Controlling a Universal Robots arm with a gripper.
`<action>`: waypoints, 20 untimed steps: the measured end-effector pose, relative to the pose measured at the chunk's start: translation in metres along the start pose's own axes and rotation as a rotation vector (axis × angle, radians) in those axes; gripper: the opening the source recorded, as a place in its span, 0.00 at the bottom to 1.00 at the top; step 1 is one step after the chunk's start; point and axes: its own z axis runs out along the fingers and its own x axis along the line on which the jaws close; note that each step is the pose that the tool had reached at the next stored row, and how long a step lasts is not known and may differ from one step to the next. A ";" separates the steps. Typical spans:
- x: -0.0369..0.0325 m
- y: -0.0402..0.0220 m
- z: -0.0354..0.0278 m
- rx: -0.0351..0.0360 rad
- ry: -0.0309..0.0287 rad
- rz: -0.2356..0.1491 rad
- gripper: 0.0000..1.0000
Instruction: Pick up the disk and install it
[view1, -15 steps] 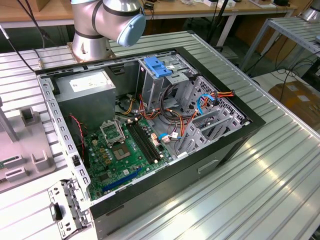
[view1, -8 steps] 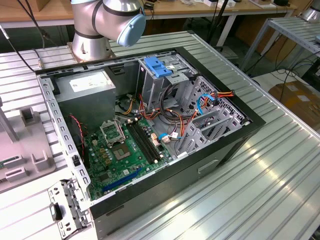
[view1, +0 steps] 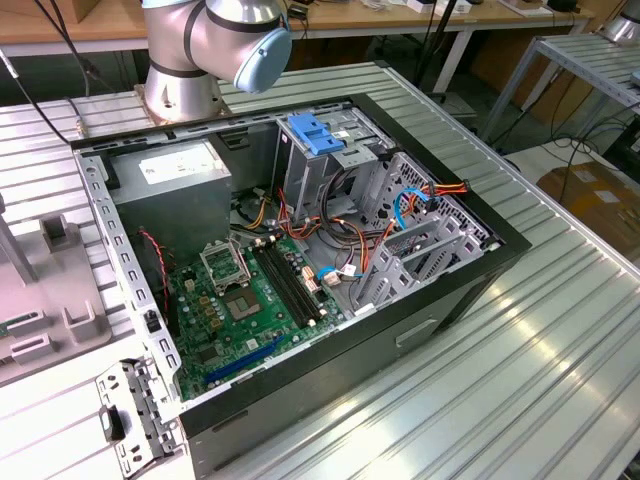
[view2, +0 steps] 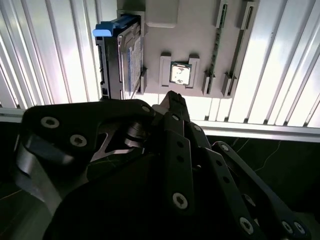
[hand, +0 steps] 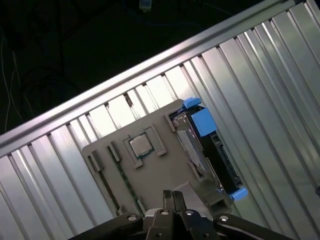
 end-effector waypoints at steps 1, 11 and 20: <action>0.0000 0.0000 0.0000 -0.0002 0.0003 -0.006 0.11; 0.0000 0.0000 0.0002 -0.0034 0.0061 -0.139 0.11; 0.0000 -0.0001 0.0016 -0.0087 0.0157 -0.354 0.11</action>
